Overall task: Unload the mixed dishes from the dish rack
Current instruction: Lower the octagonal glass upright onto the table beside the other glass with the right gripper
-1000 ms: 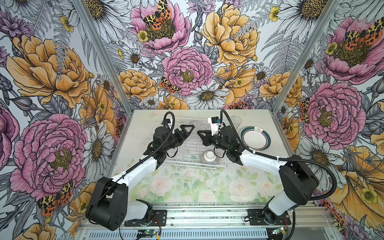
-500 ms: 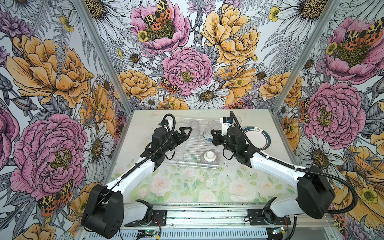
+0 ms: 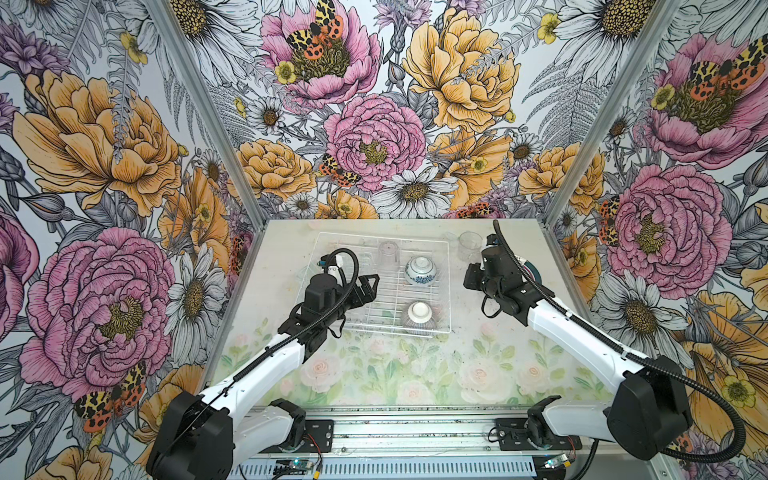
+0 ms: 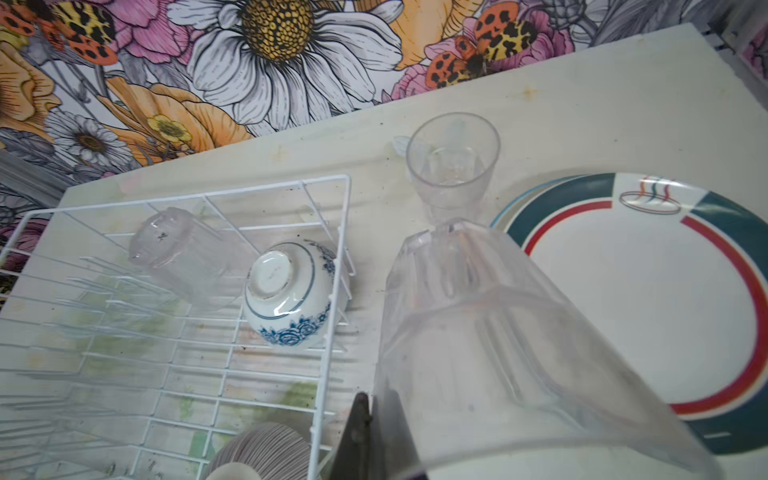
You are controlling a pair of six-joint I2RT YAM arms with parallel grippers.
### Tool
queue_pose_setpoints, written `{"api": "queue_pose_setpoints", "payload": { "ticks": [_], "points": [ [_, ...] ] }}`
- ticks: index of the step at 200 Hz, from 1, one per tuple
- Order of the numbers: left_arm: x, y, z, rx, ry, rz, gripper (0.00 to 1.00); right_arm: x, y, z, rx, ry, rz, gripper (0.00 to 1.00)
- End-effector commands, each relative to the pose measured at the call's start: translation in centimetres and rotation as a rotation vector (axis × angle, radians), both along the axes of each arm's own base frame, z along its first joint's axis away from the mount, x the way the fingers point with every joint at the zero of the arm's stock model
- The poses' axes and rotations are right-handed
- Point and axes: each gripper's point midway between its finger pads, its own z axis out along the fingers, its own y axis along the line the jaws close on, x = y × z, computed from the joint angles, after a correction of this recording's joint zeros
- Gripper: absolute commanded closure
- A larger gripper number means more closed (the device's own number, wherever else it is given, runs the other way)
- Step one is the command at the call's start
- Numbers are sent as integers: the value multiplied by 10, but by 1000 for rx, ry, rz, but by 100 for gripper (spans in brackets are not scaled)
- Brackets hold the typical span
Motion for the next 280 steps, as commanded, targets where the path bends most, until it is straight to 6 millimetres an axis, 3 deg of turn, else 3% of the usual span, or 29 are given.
{"api": "queue_pose_setpoints", "payload": {
  "ticks": [1, 62, 108, 176, 230, 280],
  "points": [
    [0, 9, 3, 47, -75, 37, 1, 7, -2, 4, -3, 48, 31, 100],
    [-6, 4, -2, 33, -85, 5, 1, 46, 16, -11, 62, 140, 124, 100],
    [-7, 5, -3, 26, -86, 8, 1, 69, 18, -27, 41, 201, 130, 100],
    [-8, 6, -6, 22, -80, 13, 1, 74, 19, -61, -7, 337, 137, 100],
    [-8, 5, -6, 10, -78, 14, 1, 67, 6, -72, -120, 412, 122, 100],
    [-7, 4, -9, 6, -70, 14, 1, 71, 16, -81, -140, 467, 173, 100]
  ]
}}
